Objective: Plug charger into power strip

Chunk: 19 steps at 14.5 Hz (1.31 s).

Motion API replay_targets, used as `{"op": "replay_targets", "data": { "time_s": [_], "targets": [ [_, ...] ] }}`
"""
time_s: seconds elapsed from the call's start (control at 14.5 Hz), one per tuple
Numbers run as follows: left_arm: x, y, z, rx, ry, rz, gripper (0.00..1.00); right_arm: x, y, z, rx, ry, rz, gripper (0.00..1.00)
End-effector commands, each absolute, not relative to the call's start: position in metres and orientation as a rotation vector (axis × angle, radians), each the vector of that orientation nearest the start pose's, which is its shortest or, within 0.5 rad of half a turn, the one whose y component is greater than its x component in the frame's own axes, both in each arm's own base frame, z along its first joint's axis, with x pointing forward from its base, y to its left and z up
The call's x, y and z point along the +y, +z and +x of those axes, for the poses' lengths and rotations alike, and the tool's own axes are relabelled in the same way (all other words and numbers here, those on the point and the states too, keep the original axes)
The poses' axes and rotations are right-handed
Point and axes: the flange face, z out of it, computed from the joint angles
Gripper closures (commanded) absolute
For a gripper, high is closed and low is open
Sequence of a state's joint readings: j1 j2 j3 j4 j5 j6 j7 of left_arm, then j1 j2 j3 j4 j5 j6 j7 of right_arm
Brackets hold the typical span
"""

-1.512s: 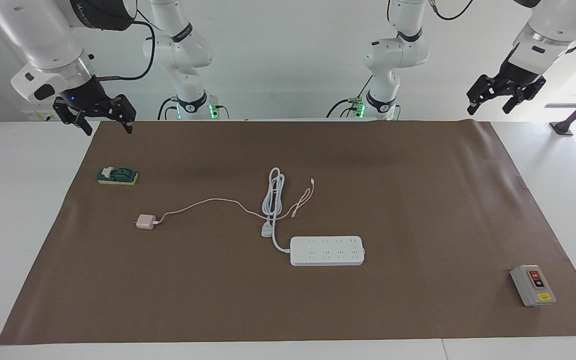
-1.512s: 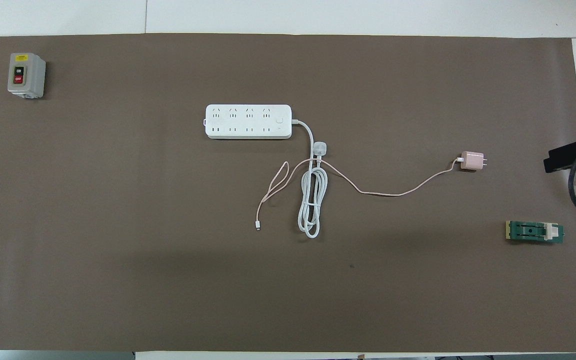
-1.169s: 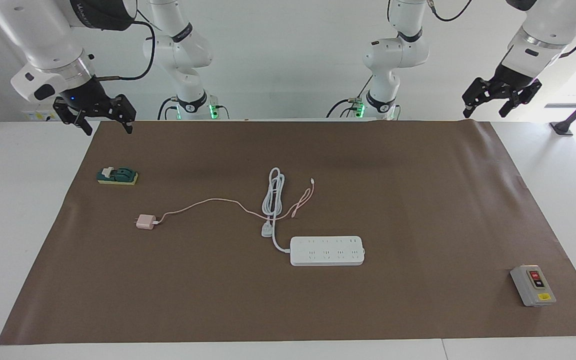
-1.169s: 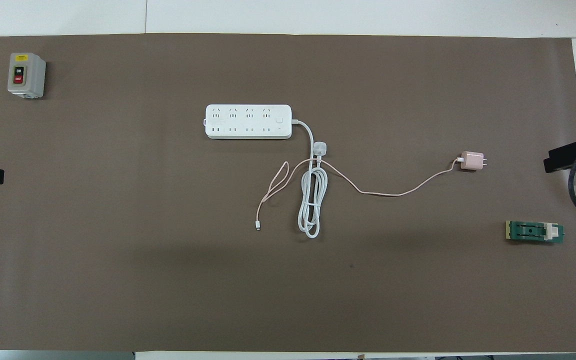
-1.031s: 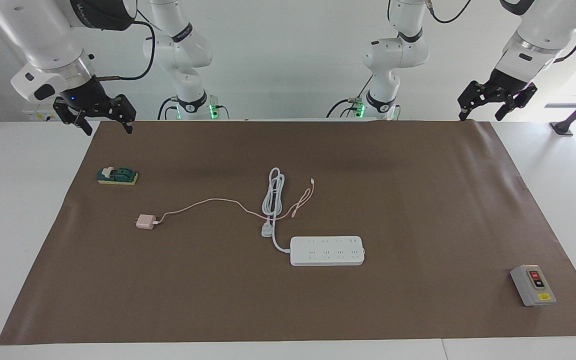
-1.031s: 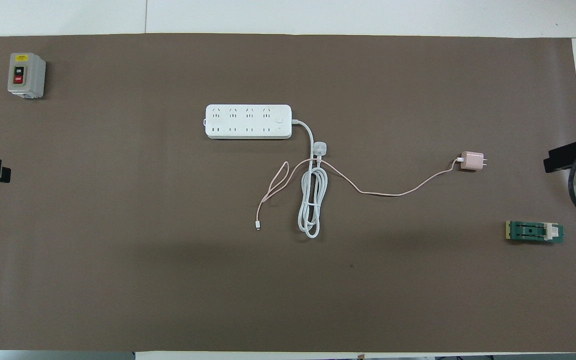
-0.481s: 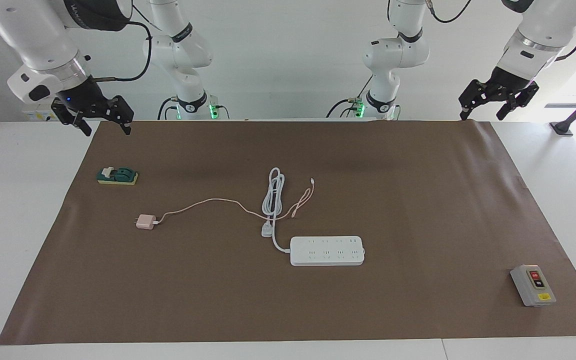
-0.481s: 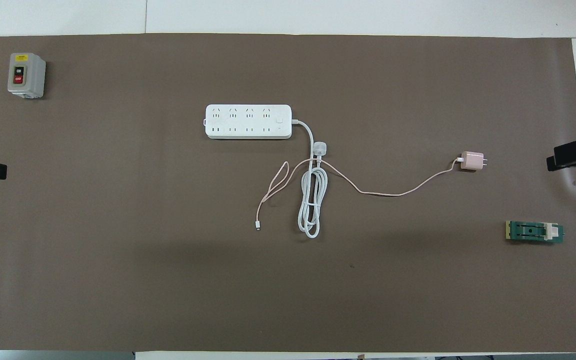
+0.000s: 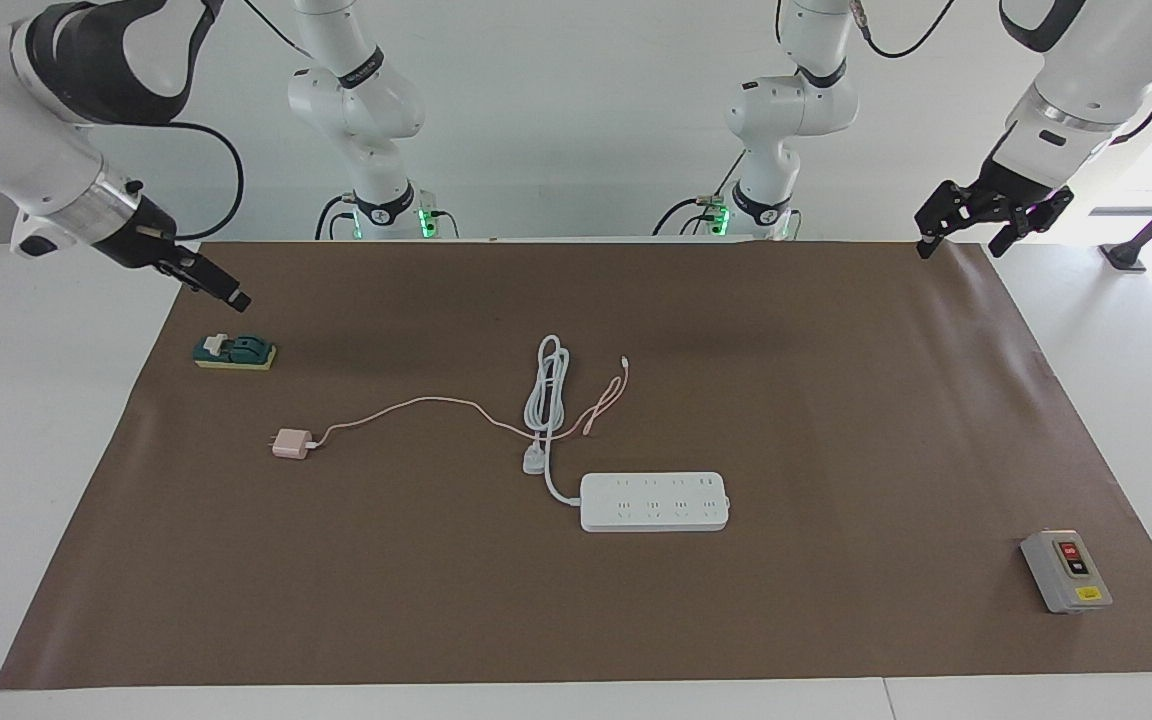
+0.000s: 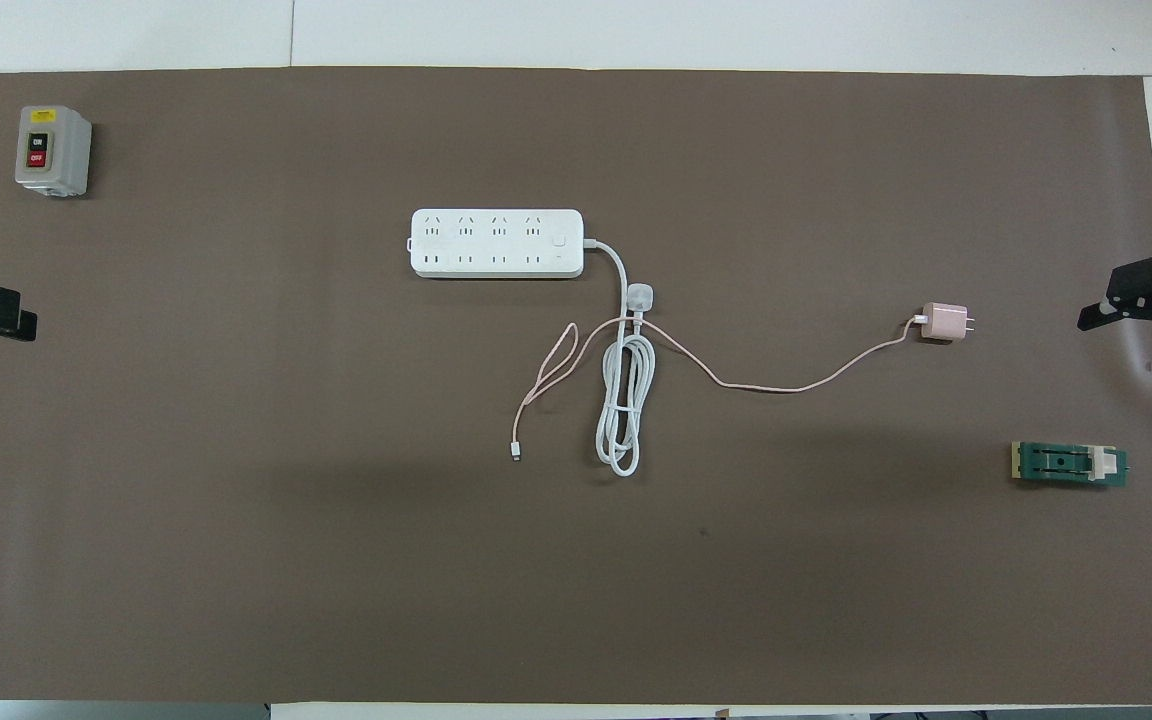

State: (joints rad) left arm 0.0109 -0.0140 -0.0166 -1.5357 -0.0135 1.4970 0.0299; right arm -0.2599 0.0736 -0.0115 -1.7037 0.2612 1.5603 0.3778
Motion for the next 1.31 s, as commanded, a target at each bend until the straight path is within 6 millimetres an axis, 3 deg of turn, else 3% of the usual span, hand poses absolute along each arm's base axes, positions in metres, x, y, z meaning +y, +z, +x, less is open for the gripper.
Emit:
{"op": "replay_targets", "data": {
  "time_s": [0.0,0.14,0.21,0.34,0.55,0.76,0.96,1.24],
  "targets": [
    [-0.008,0.632,0.567,0.043,0.097,-3.190,0.00,-0.146,0.482,0.565,1.240,0.416,-2.489,0.00],
    [0.000,0.605,0.584,-0.053,0.189,-3.418,0.00,-0.148,0.463,0.571,1.408,0.477,-2.350,0.00],
    [0.009,0.599,0.587,-0.080,0.203,-3.450,0.00,-0.155,0.453,0.569,1.485,0.489,-2.270,0.00],
    [0.002,0.592,0.591,-0.052,0.221,-3.456,0.00,-0.155,0.433,0.564,1.587,0.526,-2.159,0.00],
    [-0.025,0.593,0.594,-0.029,0.242,-3.585,0.00,-0.164,0.394,0.566,1.703,0.615,-2.012,0.00],
    [-0.041,0.570,0.610,-0.068,0.351,-3.782,0.00,-0.180,0.347,0.571,1.751,0.673,-1.923,0.00],
    [-0.054,0.549,0.627,-0.108,0.480,-3.995,0.00,-0.181,0.317,0.573,1.766,0.734,-1.877,0.00],
    [-0.078,0.541,0.642,-0.182,0.589,-4.253,0.00,-0.187,0.287,0.572,1.760,0.757,-1.854,0.00]
  ]
}}
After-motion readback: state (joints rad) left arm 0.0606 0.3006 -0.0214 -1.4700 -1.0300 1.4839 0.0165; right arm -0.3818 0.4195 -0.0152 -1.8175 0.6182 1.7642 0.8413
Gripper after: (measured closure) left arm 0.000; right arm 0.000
